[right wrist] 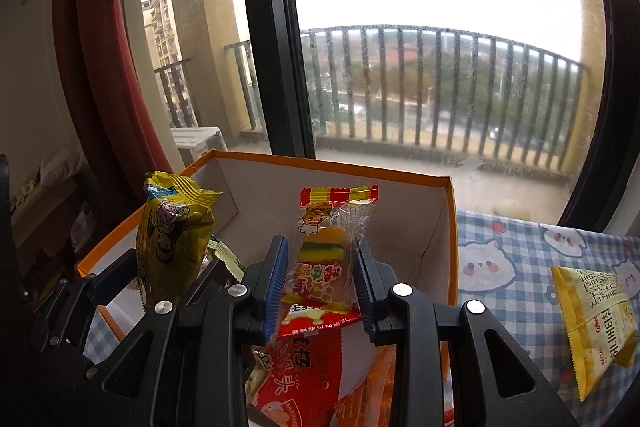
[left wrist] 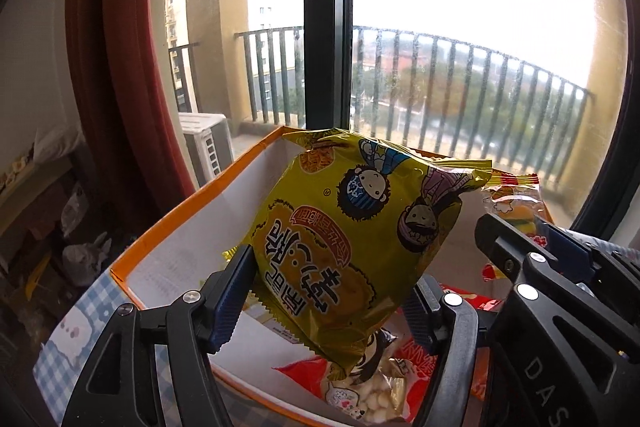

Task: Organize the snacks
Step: 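Lower both snacks into the orange box and open both tools, then withdraw both open tools from the box toward the remaining snacks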

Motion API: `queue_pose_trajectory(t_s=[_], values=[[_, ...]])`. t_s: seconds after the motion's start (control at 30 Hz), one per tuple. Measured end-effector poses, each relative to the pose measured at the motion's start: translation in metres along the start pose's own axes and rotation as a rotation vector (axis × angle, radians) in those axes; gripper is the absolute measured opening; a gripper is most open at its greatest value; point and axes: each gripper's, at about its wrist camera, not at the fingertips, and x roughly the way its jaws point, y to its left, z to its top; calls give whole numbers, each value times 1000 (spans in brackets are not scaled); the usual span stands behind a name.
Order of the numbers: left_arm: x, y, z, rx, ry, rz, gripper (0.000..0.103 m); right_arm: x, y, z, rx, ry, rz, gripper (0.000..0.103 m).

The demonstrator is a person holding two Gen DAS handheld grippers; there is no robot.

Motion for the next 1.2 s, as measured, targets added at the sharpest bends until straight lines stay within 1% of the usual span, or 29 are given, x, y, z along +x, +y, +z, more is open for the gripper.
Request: queue_pose_trajectory(t_s=[0.07, 0.1, 0.13, 0.27, 0.33, 0.43, 0.5, 0.57, 0.6, 0.63, 0.67, 0.8, 0.93, 1.2], values=[[6, 2, 0, -20, 41, -33, 75, 5, 1, 2, 8, 22, 24, 36], [10, 3, 0, -27, 66, -37, 80, 7, 1, 2, 12, 33, 34, 36], [12, 3, -1, -30, 79, -39, 81, 10, 2, 1, 10, 40, 32, 36], [11, 0, -2, 6, 72, -18, 82, 19, 1, -2, 27, 69, 41, 36], [9, 0, -4, 5, 68, -31, 84, 22, -3, -3, 35, 79, 43, 36], [3, 0, -7, 5, 69, -27, 85, 20, -3, -2, 40, 67, 50, 38], [1, -1, -9, 9, 68, -30, 85, 19, -3, -4, 34, 74, 46, 44], [-3, 0, -9, 2, 67, -34, 87, 18, -2, -3, 34, 75, 48, 65], [-4, 1, -9, -2, 66, -33, 89, 16, -1, -2, 36, 68, 46, 69], [-6, 1, -9, -4, 66, -34, 89, 15, -1, -2, 40, 60, 46, 76], [-5, 1, -9, -2, 67, -35, 89, 14, -2, -2, 44, 55, 48, 80], [-7, 1, -10, 4, 76, -32, 89, 11, -3, -3, 42, 72, 70, 82], [-9, 0, -11, 3, 85, -38, 89, 7, -1, -3, 29, 78, 68, 82], [-24, -4, -16, 22, 68, -50, 90, -10, -3, -8, 1, 88, 76, 83]])
